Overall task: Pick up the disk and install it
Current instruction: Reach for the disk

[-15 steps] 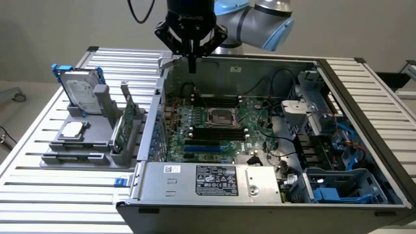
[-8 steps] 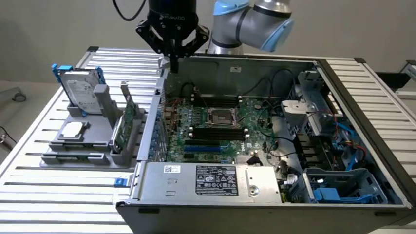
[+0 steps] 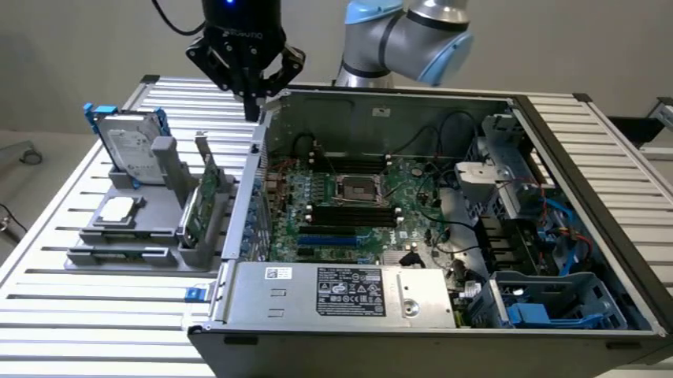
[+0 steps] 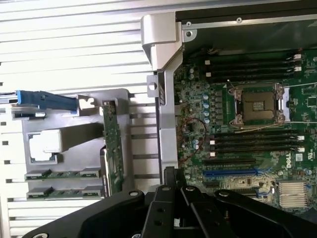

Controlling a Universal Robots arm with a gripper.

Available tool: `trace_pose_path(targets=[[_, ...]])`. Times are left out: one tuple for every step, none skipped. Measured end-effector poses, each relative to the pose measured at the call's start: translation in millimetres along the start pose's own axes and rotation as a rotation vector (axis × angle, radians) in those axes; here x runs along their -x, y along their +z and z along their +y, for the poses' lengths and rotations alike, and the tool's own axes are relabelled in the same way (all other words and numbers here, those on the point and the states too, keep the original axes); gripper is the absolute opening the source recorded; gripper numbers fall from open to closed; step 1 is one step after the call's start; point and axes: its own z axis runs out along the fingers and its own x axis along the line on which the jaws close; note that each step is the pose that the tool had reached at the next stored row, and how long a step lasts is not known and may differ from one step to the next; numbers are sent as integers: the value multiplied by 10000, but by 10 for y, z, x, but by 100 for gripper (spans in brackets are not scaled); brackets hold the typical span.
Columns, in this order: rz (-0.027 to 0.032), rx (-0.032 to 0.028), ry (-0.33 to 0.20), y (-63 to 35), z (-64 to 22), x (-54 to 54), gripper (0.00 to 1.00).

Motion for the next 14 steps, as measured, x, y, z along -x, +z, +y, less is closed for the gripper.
trace_pose_path(targets=[[1,-1,1,15,-4,-49,11],[0,0,1,28,-8,-92,11],[1,-2,0,41,-12,-136,11],[0,-1,0,53,-15,-181,11],[0,-1,0,63,-19,-225,11],[-1,-5,1,72,-21,-270,11],[-1,-15,0,83,-19,-317,11],[-1,-20,1,99,-12,-362,11],[-3,-24,3,118,-2,-407,11],[-3,-26,2,134,12,-452,11],[-6,-27,1,149,29,-498,11],[-10,-27,3,165,47,-544,11],[-21,-26,1,179,67,-588,11],[-49,-24,-1,190,89,-628,11]])
